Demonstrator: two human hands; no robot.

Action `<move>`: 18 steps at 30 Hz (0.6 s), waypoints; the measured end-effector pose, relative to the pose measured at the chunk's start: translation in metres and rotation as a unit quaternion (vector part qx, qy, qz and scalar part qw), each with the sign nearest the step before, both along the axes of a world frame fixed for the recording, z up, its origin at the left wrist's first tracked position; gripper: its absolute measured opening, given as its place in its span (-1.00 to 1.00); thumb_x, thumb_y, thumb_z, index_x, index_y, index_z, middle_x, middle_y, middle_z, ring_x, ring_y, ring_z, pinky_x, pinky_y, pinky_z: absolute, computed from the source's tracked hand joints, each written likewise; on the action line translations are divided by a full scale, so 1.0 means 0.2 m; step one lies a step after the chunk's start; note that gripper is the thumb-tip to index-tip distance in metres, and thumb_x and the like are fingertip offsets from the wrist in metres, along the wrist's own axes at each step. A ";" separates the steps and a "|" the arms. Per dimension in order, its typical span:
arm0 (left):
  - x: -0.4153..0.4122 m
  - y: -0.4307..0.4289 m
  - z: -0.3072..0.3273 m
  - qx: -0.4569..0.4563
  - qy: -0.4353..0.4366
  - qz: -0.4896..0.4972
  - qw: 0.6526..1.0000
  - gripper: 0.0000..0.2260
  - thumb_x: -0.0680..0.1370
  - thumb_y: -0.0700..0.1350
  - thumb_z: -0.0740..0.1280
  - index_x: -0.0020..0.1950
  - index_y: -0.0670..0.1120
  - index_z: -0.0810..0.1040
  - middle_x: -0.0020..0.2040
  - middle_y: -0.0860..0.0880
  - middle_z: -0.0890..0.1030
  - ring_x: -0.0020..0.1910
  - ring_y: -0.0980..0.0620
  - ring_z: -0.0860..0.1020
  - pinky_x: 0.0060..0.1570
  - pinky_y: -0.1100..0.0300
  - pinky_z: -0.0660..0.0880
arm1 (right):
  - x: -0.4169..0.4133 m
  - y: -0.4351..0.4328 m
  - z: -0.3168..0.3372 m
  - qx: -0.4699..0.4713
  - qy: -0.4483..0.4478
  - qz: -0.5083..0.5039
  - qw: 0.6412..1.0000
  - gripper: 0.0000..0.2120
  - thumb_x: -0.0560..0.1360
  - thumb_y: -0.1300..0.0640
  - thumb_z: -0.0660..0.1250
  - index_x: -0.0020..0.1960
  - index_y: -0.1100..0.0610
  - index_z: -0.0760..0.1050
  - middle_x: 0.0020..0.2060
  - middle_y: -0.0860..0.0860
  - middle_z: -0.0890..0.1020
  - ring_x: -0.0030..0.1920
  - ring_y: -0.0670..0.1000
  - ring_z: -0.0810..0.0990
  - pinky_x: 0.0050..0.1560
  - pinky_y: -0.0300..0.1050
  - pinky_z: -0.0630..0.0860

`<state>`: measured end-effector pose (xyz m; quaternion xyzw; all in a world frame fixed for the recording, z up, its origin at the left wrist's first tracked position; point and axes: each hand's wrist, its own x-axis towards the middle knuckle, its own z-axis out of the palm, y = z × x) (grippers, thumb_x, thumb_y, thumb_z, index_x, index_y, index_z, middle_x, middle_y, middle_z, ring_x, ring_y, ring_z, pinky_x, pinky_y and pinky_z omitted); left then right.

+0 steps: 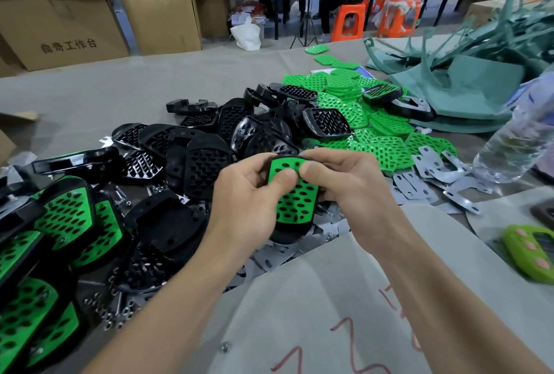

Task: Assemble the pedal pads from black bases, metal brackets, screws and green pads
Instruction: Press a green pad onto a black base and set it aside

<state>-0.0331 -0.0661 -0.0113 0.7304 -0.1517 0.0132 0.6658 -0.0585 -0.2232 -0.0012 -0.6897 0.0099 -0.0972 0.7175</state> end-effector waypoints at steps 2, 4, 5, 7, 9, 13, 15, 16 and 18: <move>-0.02 -0.02 -0.01 0.047 -0.029 0.005 0.998 -0.96 0.53 -0.02 0.43 -0.06 0.05 0.68 -0.21 0.04 0.72 -0.19 0.04 0.70 -0.20 0.09 0.64 | 0.00 0.00 -0.01 -0.067 -0.020 -0.031 0.997 -0.88 0.43 0.10 0.44 -0.14 0.11 0.73 -0.21 0.21 0.70 -0.22 0.07 0.63 -0.12 0.22 0.62; -0.03 -0.03 -0.02 0.078 -0.017 -0.008 0.997 -0.89 0.52 0.07 0.40 -0.08 0.06 0.63 -0.21 0.07 0.70 -0.19 0.07 0.68 -0.15 0.02 0.62 | 0.01 0.01 -0.02 -0.088 -0.038 -0.053 0.994 -0.81 0.44 0.08 0.42 -0.17 0.21 0.70 -0.24 0.31 0.66 -0.28 0.14 0.60 -0.19 0.31 0.58; -0.02 -0.02 -0.02 0.079 0.000 -0.032 0.996 -0.88 0.51 0.08 0.39 -0.09 0.05 0.61 -0.21 0.07 0.69 -0.18 0.07 0.67 -0.13 -0.01 0.62 | 0.01 0.01 -0.03 -0.094 -0.045 -0.060 0.993 -0.73 0.44 0.07 0.42 -0.18 0.30 0.66 -0.23 0.40 0.61 -0.31 0.23 0.59 -0.24 0.34 0.55; 0.00 0.00 -0.02 0.030 0.060 -0.105 0.992 -0.89 0.49 0.02 0.42 -0.10 0.01 0.58 -0.19 0.03 0.69 -0.16 0.04 0.67 -0.09 -0.03 0.63 | 0.01 0.01 -0.03 -0.121 -0.045 -0.056 0.990 -0.60 0.47 0.01 0.40 -0.21 0.40 0.58 -0.30 0.44 0.54 -0.38 0.26 0.52 -0.35 0.31 0.49; 0.02 0.01 -0.03 -0.022 0.094 -0.143 0.985 -0.91 0.47 -0.05 0.47 -0.10 -0.01 0.60 -0.16 -0.03 0.71 -0.13 -0.02 0.70 -0.09 0.00 0.66 | 0.01 -0.02 -0.01 -0.185 -0.020 -0.044 0.982 -0.55 0.53 -0.06 0.37 -0.26 0.34 0.57 -0.39 0.35 0.51 -0.44 0.10 0.44 -0.41 0.16 0.46; 0.02 -0.01 -0.04 -0.032 0.073 0.034 0.996 -0.86 0.44 0.04 0.44 -0.09 0.01 0.63 -0.14 -0.01 0.73 -0.11 -0.01 0.72 -0.06 -0.11 0.68 | 0.00 -0.16 0.02 -0.300 0.030 -0.153 0.941 -0.56 0.59 -0.04 0.32 -0.39 0.14 0.62 -0.56 -0.03 0.58 -0.56 -0.05 0.49 -0.44 -0.18 0.45; 0.03 0.00 -0.03 -0.058 0.089 0.104 0.989 -0.85 0.44 0.08 0.41 -0.10 0.04 0.63 -0.12 0.02 0.73 -0.09 0.01 0.72 -0.03 -0.15 0.68 | -0.01 -0.22 0.03 -0.365 0.036 -0.178 0.913 -0.61 0.54 0.02 0.36 -0.39 0.18 0.61 -0.62 -0.01 0.51 -0.63 -0.06 0.33 -0.55 -0.26 0.28; 0.03 0.00 -0.01 -0.082 0.101 0.125 0.984 -0.86 0.44 0.08 0.39 -0.12 0.04 0.62 -0.11 0.01 0.73 -0.08 0.00 0.72 -0.03 -0.18 0.67 | -0.02 -0.23 0.03 -0.397 0.038 -0.170 0.901 -0.63 0.52 0.03 0.39 -0.38 0.24 0.58 -0.63 0.00 0.41 -0.61 -0.04 0.26 -0.56 -0.21 0.22; 0.05 0.02 0.03 -0.124 0.119 0.150 0.974 -0.91 0.46 0.04 0.38 -0.16 0.05 0.62 -0.11 0.00 0.72 -0.07 -0.04 0.72 -0.05 -0.21 0.67 | -0.03 -0.20 0.03 -0.446 0.055 -0.123 0.885 -0.68 0.47 0.01 0.45 -0.32 0.24 0.59 -0.60 0.04 0.38 -0.54 -0.02 0.30 -0.48 -0.12 0.30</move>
